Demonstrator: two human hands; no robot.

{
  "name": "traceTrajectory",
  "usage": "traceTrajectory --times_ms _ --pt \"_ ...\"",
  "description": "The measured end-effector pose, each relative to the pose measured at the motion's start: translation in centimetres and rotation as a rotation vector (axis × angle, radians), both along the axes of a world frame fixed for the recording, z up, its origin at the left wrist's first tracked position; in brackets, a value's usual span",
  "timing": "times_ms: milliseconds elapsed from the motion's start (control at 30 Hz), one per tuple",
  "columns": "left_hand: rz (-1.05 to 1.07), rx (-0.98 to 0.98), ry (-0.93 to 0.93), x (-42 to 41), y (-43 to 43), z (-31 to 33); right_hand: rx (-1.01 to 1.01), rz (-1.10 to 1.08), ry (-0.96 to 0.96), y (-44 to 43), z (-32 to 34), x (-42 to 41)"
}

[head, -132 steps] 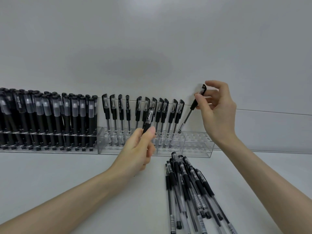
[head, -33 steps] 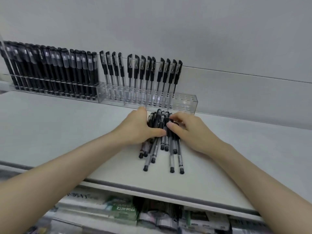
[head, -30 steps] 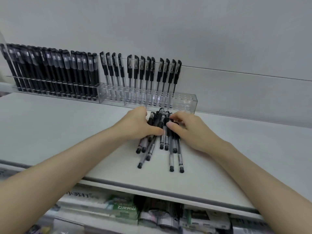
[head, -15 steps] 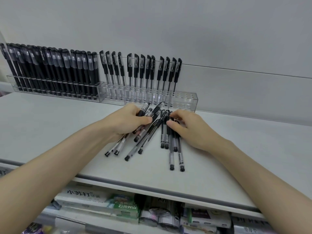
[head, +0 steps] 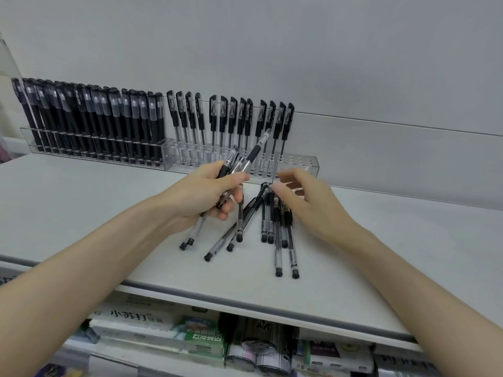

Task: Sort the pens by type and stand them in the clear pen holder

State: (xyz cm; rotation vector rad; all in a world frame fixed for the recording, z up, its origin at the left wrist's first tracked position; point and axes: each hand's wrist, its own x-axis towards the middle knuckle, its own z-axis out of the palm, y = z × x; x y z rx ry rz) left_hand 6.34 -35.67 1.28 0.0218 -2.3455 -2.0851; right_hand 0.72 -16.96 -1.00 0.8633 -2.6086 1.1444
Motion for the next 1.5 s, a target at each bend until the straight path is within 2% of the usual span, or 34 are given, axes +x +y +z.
traceTrajectory --times_ms 100,233,367,467,567,733,900,1300,1500 --pt "-0.122 0.056 0.094 0.1 0.4 0.4 -0.318 0.05 -0.082 -0.8 1.3 0.4" --pt "-0.203 -0.08 0.243 -0.6 1.2 0.9 -0.634 0.079 -0.11 -2.0 3.6 0.7" --pt "-0.216 -0.115 0.296 -2.2 1.4 1.6 -0.789 0.054 -0.051 -2.6 5.4 0.4" --pt "-0.098 -0.161 0.314 -3.8 0.3 2.2 -0.844 -0.014 0.005 -2.5 6.3 -0.6" --pt "-0.043 -0.083 0.331 -5.1 -1.2 2.7 -0.787 -0.122 0.113 -2.2 6.9 -2.2" --pt "-0.056 0.066 0.279 -6.8 -2.1 2.2 -0.55 -0.3 0.299 -2.0 6.4 -5.1" --pt "-0.062 0.218 0.287 -7.0 -2.4 0.9 -0.432 -0.373 0.394 -2.1 6.1 -6.7" --pt "-0.013 0.233 0.286 -7.0 -2.9 0.4 -0.288 -0.317 0.439 -2.2 5.2 -8.6" --pt "-0.046 0.233 0.268 -7.0 -2.4 -0.3 -0.276 -0.294 0.354 -1.7 5.4 -8.5"
